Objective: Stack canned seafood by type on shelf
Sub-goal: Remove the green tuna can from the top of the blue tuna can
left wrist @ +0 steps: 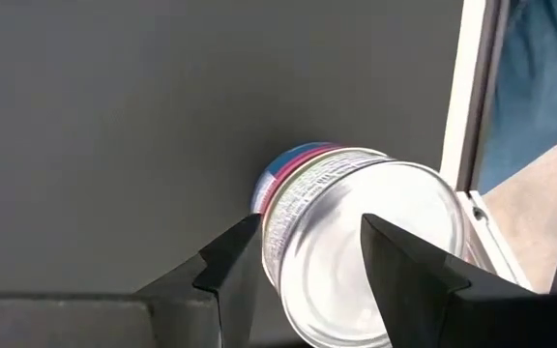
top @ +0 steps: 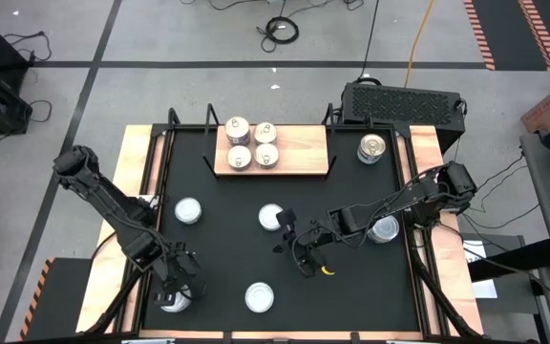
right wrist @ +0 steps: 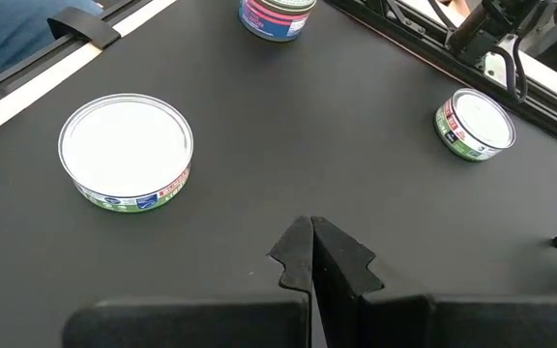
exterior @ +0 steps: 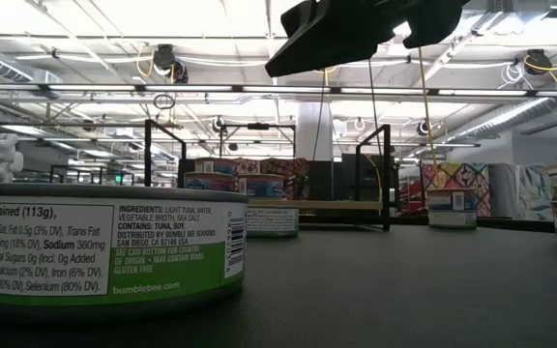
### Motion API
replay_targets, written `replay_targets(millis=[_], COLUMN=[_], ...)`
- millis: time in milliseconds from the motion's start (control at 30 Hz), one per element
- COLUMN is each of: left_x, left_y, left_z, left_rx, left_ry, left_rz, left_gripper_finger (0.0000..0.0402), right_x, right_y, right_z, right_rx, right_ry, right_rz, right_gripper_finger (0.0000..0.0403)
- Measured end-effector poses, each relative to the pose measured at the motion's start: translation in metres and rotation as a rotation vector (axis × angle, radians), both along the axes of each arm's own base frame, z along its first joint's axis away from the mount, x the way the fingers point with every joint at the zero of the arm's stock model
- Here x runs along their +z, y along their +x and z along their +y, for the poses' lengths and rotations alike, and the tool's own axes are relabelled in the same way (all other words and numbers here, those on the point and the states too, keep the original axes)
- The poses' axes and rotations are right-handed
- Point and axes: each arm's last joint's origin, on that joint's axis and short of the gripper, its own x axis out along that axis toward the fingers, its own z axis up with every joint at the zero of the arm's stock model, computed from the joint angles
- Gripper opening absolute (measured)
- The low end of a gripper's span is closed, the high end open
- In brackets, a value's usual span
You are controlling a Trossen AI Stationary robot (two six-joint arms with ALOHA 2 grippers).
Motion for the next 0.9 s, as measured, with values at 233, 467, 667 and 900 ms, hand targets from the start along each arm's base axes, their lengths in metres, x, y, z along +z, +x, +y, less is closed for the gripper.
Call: replay_targets(millis=[233,467,667,900], left_x=[-0.009,-0.012,-0.012,-0.011], left_y=[-0.002,-0.003,-0.003,-0.004], left_z=[0.002,0.002,0.001,0.0], left_rx=[-0.005,-0.007,-0.019,-0.04], left_ry=[-0.011,-0.022,-0.041,-0.076], left_rz=[0.021,0.022,0.031,0.07], left_gripper_finger=[0.0177,0.0173,0.0112,0.0009], right_x=[0.0,0.0,0.0,0.0], right_y=[0.0,0.0,0.0,0.0], right_z=[0.0,0.0,0.0,0.0], right_rx=[-0.001,0.003,0.003,0.005], right_ry=[0.0,-0.005,-0.005,-0.007], right_rz=[0.0,-0.002,-0.002,-0.002], right_gripper_finger=[0.0,0.0,0.0,0.0])
